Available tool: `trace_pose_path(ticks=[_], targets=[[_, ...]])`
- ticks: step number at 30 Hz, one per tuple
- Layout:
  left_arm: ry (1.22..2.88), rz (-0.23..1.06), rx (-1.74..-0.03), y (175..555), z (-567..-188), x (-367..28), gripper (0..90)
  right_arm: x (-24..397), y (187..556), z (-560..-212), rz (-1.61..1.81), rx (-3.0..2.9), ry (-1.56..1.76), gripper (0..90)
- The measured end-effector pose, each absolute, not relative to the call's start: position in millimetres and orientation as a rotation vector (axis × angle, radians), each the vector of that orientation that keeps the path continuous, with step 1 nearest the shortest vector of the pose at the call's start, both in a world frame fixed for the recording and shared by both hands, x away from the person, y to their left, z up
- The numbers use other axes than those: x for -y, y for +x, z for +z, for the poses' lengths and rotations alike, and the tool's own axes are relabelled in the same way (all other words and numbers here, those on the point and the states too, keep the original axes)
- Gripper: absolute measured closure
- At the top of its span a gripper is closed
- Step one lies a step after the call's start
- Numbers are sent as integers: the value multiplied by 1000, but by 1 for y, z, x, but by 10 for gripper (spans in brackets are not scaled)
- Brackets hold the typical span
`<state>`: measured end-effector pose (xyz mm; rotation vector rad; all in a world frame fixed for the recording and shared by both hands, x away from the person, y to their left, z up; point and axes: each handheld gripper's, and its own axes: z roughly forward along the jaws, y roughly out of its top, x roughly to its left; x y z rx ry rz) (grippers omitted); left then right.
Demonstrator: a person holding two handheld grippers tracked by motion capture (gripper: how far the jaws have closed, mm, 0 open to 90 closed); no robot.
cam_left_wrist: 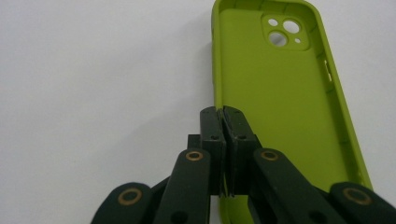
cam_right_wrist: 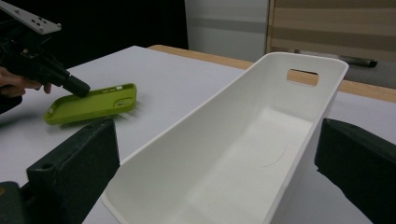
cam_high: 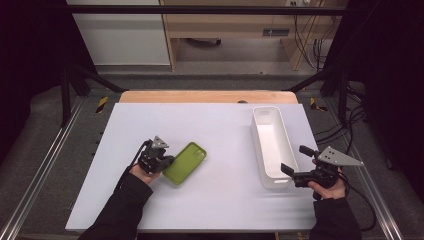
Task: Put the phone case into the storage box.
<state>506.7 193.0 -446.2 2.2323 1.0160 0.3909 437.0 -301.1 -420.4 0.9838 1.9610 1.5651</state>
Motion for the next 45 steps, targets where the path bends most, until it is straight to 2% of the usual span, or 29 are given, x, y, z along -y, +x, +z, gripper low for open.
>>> trace_pose_path(ticks=[22,45], targets=[[2147,483,-927,487,-419,-188,874,299,436,-419,1558,-1967,977,5],[2142,527,-800,467,-402,-173,874,289,436,-415,1548,-1998,953,5]])
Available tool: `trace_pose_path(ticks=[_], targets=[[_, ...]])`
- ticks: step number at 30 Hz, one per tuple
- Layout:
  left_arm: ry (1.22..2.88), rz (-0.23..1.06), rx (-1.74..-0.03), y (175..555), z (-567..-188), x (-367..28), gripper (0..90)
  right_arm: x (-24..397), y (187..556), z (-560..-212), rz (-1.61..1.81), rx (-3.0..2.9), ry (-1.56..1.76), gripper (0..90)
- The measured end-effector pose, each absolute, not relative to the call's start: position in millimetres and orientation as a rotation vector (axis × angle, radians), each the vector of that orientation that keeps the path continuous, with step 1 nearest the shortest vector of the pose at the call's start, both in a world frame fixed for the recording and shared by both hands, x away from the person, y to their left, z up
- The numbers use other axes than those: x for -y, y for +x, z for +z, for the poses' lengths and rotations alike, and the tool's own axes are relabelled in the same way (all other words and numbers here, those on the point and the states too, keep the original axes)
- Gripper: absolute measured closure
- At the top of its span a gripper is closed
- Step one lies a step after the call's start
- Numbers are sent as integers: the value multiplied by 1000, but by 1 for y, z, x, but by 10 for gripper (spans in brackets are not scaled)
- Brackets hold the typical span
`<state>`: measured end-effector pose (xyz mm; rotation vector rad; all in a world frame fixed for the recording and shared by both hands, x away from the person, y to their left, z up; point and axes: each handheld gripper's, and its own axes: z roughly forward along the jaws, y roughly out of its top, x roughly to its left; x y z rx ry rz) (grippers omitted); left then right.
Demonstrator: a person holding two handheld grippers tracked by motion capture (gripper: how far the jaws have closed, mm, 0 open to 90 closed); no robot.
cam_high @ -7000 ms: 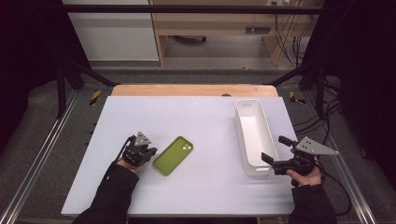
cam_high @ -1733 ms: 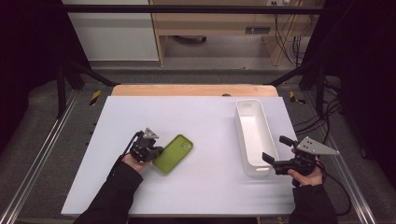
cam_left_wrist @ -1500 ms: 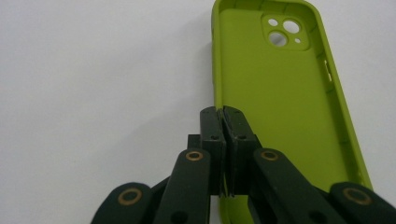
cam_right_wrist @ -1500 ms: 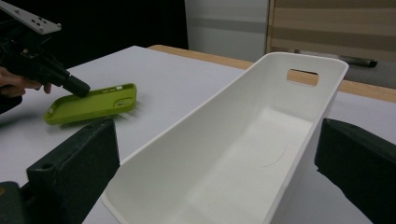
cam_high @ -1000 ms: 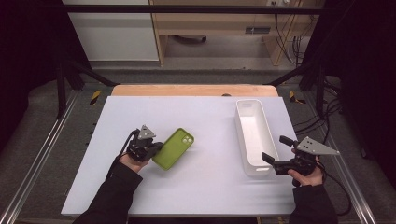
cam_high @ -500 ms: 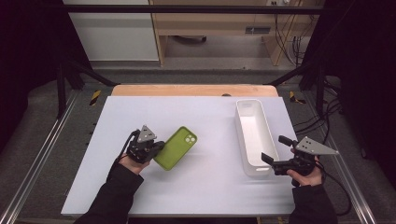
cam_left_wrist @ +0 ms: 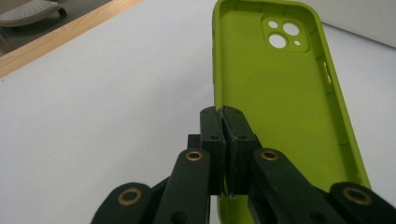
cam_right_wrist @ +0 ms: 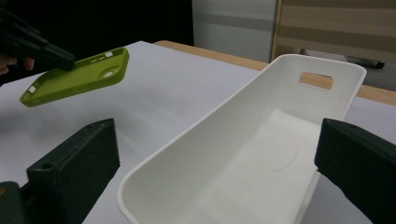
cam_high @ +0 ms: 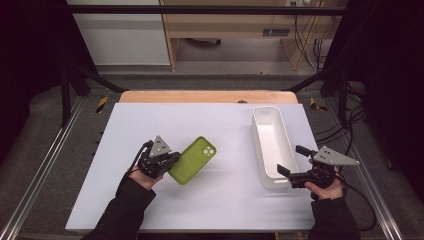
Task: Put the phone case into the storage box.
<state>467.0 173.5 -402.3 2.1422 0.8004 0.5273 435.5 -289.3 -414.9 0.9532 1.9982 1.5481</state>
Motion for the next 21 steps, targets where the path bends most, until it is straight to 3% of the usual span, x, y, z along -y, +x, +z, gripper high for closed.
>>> trace_pose_path(ticks=[21], targets=[[2136,541,-734,454,-394,-161,874,272,434,-408,1529,-2051,935,6]])
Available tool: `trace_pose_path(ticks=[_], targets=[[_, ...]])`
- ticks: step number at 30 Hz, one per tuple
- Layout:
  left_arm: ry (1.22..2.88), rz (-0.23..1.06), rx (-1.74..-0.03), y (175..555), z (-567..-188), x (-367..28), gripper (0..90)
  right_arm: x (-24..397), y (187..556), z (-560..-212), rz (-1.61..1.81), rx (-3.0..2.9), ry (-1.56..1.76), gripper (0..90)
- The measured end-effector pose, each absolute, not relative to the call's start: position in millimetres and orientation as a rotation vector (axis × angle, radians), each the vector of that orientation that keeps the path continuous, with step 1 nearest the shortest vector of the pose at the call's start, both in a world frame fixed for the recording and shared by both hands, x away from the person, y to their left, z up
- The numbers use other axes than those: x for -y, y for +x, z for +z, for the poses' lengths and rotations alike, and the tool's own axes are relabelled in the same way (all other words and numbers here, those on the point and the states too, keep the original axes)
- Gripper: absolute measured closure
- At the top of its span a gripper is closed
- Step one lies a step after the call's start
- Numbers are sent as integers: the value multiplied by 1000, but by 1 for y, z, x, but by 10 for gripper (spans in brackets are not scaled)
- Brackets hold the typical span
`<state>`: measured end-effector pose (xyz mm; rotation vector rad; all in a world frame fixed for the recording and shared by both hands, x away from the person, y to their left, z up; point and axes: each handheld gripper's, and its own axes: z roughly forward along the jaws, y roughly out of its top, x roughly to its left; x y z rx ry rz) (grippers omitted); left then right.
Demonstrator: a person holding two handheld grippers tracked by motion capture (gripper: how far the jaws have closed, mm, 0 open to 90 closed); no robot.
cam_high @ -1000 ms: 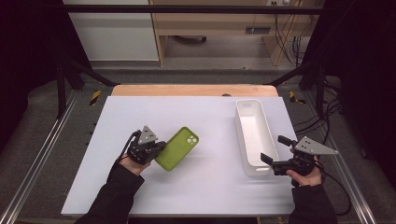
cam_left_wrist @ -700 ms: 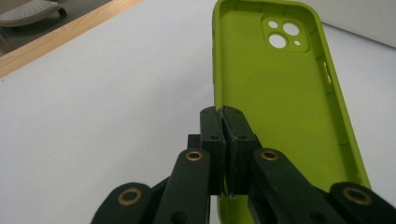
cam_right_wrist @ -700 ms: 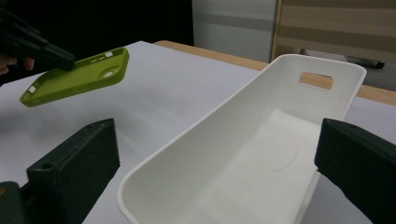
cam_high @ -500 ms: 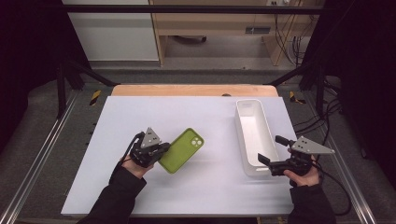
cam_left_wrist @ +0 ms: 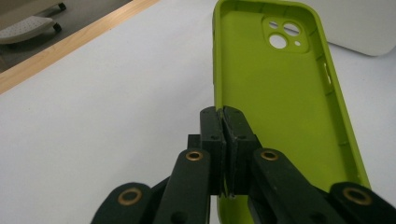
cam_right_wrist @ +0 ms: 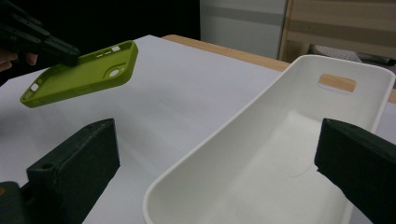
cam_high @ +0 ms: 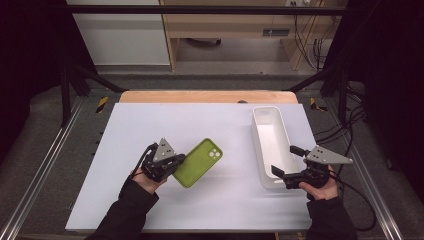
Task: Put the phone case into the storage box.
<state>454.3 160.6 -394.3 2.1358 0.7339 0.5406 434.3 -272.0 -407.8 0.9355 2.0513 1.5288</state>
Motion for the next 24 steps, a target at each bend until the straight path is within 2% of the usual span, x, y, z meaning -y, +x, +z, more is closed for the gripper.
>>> trace_pose_path(ticks=[24], targets=[[2143,559,-664,443,-393,-146,875,245,434,-402,1512,-2139,926,6]])
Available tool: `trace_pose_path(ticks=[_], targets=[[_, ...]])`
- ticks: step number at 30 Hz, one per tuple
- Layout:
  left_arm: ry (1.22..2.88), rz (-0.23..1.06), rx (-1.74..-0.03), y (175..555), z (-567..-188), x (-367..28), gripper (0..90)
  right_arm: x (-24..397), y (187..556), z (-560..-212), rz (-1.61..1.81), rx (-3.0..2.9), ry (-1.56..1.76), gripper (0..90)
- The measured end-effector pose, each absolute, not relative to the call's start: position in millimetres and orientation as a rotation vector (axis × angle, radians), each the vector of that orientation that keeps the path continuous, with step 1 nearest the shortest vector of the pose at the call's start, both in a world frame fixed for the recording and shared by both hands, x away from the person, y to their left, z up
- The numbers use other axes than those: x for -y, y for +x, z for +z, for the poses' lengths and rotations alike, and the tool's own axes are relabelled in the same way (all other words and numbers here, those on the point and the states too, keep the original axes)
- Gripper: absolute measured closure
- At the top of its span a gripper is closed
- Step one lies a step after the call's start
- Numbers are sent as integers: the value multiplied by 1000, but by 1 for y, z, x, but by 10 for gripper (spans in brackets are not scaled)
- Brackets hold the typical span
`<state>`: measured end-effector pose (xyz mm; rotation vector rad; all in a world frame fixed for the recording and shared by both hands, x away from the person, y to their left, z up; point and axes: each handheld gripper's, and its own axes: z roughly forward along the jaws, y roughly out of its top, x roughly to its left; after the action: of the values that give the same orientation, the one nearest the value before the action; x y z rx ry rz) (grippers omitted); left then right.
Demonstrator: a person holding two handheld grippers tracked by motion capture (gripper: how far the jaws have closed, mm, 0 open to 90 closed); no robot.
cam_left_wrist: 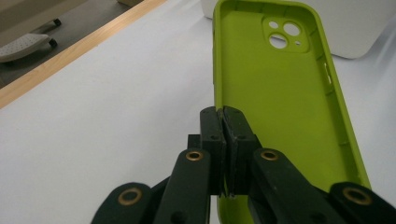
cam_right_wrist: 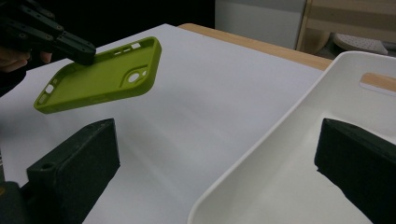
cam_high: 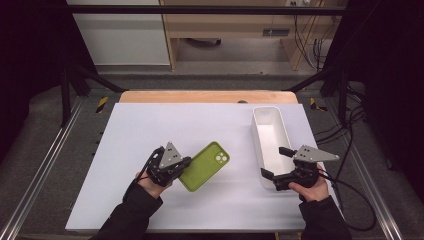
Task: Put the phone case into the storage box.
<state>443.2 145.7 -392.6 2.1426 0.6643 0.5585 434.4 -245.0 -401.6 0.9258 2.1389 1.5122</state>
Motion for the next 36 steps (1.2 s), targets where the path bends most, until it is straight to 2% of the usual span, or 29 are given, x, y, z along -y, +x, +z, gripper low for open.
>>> trace_pose_path(ticks=[36], targets=[[2134,603,-615,434,-392,-136,876,190,447,-387,1431,-2298,888,5]])
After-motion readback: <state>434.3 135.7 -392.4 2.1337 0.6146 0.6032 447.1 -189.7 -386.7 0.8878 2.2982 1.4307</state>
